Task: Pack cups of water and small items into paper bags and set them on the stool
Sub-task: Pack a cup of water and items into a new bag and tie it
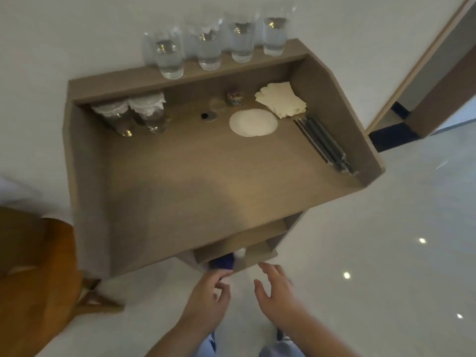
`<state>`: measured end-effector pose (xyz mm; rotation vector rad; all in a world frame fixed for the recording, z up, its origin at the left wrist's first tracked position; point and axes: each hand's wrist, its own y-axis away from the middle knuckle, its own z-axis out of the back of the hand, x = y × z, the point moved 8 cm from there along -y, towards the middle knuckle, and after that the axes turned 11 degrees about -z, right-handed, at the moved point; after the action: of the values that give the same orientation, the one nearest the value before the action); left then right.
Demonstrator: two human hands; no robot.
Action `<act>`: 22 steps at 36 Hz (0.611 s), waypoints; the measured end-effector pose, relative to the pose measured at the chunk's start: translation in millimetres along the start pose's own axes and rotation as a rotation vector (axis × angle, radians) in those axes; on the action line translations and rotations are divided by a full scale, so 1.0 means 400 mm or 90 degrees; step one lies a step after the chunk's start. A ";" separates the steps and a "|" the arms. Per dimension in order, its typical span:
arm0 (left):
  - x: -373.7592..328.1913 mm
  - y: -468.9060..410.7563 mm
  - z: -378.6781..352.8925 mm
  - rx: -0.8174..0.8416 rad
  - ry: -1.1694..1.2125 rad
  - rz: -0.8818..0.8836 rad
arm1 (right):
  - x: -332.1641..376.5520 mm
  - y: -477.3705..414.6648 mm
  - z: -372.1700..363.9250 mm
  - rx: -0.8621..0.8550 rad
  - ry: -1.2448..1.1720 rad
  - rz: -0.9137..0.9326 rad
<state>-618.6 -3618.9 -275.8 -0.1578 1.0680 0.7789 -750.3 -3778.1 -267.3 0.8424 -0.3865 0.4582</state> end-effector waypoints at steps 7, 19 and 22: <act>0.094 0.011 -0.102 -0.141 0.067 0.158 | -0.060 -0.171 -0.063 0.084 0.089 0.021; 0.363 -0.140 -0.230 -0.175 0.069 0.232 | -0.220 -0.415 -0.308 0.057 0.046 -0.010; 0.406 -0.180 -0.257 -0.170 0.045 0.208 | -0.225 -0.458 -0.336 0.001 0.057 0.018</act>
<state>-607.1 -3639.4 -479.7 -0.2430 1.0658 1.2191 -709.1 -3800.1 -507.1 0.8159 -0.3158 0.5213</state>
